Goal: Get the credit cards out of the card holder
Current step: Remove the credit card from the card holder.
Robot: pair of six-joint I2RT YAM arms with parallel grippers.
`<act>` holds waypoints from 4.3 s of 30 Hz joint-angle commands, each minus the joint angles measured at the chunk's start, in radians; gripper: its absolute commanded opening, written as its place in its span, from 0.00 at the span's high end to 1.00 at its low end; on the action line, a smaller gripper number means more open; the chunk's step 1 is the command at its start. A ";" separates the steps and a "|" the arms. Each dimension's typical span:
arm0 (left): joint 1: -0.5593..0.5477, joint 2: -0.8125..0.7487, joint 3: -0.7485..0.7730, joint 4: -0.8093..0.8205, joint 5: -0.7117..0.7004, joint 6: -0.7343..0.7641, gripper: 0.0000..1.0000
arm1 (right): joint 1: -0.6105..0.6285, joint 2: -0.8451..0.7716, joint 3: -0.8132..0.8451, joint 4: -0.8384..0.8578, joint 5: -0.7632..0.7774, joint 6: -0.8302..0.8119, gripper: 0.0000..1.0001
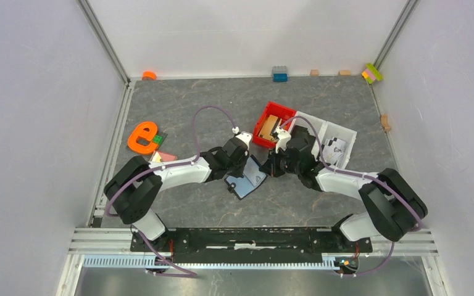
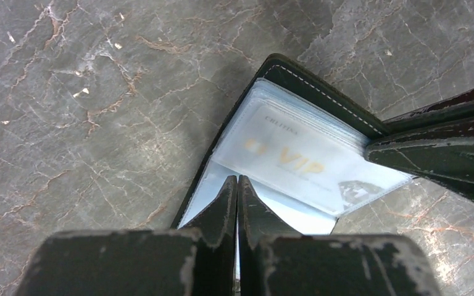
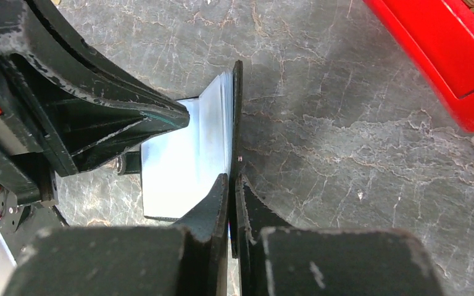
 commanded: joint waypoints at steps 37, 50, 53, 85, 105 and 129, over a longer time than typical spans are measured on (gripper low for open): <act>0.008 -0.106 -0.126 0.084 0.099 0.049 0.98 | 0.024 -0.088 -0.097 0.158 -0.046 0.069 0.96; 0.008 0.024 -0.054 0.035 0.042 0.045 0.98 | 0.038 -0.051 -0.075 0.156 -0.118 0.065 0.68; 0.008 0.032 -0.048 0.028 0.044 0.045 0.98 | 0.043 -0.043 -0.061 0.131 -0.110 0.050 0.56; 0.008 0.041 -0.031 -0.007 0.003 0.055 0.98 | 0.061 -0.094 -0.032 0.026 -0.029 -0.009 0.68; 0.008 0.057 -0.022 -0.016 0.010 0.053 0.98 | 0.160 0.059 0.067 -0.059 0.055 -0.085 0.82; 0.008 0.048 -0.022 -0.022 0.004 0.052 0.98 | 0.174 -0.072 0.023 -0.022 0.054 -0.093 0.68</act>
